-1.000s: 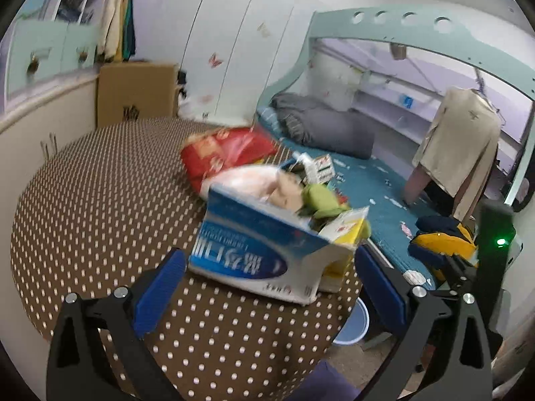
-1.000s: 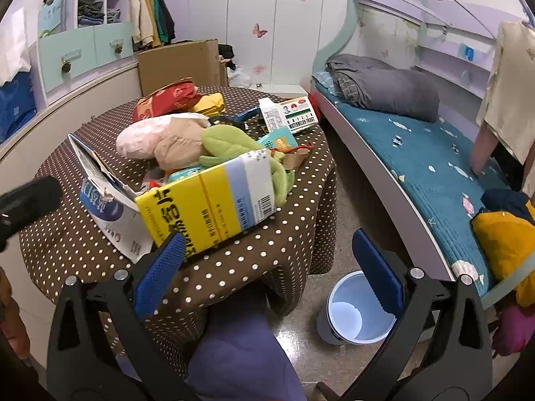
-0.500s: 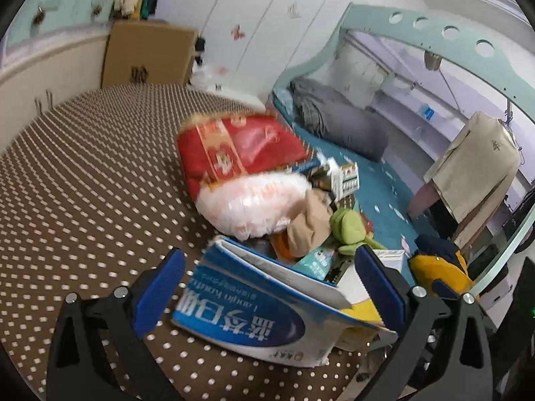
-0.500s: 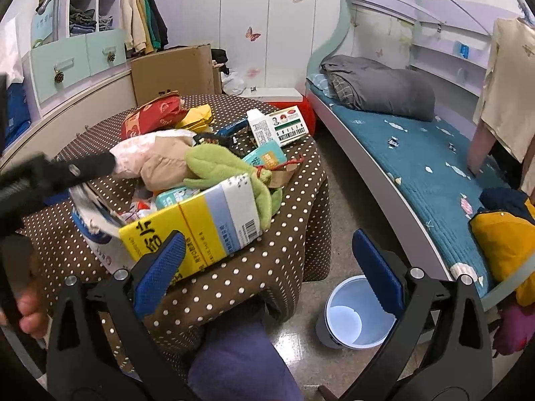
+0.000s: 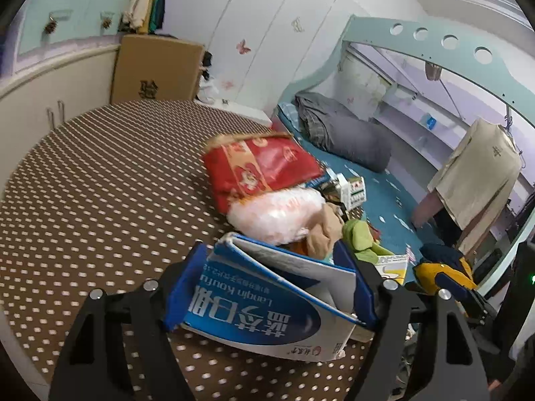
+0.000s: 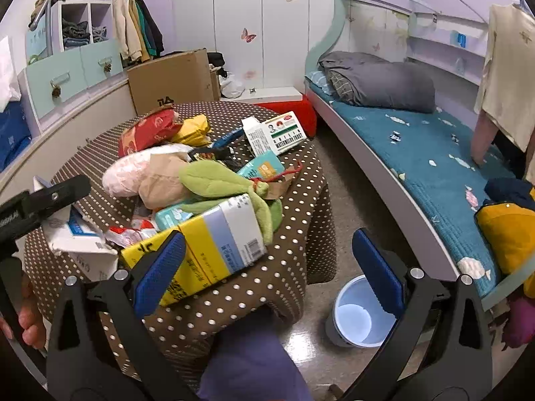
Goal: Collect trash
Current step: 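Move the left tool to the blue-and-white toothpaste box and grasp it, then grasp the yellow medicine box with the right tool while the left tool holds the toothpaste box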
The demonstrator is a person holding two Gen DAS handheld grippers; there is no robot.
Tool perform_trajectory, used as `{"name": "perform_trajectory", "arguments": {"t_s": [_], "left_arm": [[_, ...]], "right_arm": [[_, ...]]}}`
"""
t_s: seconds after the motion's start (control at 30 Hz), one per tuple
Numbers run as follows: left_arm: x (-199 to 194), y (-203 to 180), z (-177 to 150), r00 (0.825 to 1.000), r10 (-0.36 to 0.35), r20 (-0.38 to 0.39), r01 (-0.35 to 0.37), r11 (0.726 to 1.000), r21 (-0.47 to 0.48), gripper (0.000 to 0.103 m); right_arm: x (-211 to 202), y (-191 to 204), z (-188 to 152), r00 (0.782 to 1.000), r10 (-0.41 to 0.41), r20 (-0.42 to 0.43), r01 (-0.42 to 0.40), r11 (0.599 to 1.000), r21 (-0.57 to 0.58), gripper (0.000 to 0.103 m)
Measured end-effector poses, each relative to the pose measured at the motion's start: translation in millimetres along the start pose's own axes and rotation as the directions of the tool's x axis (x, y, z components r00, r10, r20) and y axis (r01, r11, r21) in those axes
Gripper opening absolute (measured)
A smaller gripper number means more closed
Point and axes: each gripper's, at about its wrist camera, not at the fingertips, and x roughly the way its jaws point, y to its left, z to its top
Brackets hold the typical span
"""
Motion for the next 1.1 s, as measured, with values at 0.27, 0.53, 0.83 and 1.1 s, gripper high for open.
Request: {"name": "perform_trajectory", "arguments": {"t_s": [0.27, 0.53, 0.83, 1.1], "left_arm": [[-24, 17, 3, 0.996, 0.074, 0.049, -0.074, 0.997, -0.009, 0.076], [-30, 26, 2, 0.992, 0.112, 0.055, -0.111, 0.994, -0.019, 0.076], [-32, 17, 0, 0.993, 0.102, 0.058, -0.102, 0.995, 0.0, 0.076], [-35, 2, 0, 0.994, 0.085, 0.072, -0.087, 0.996, 0.031, 0.076]], "right_arm": [[18, 24, 9, 0.997, 0.075, -0.031, -0.075, 0.997, -0.007, 0.098], [39, 35, 12, 0.987, 0.143, -0.079, -0.141, 0.989, 0.035, 0.098], [42, 26, 16, 0.973, 0.225, -0.048, -0.216, 0.966, 0.141, 0.054], [36, 20, 16, 0.977, 0.206, -0.054, -0.201, 0.975, 0.092, 0.08]]}}
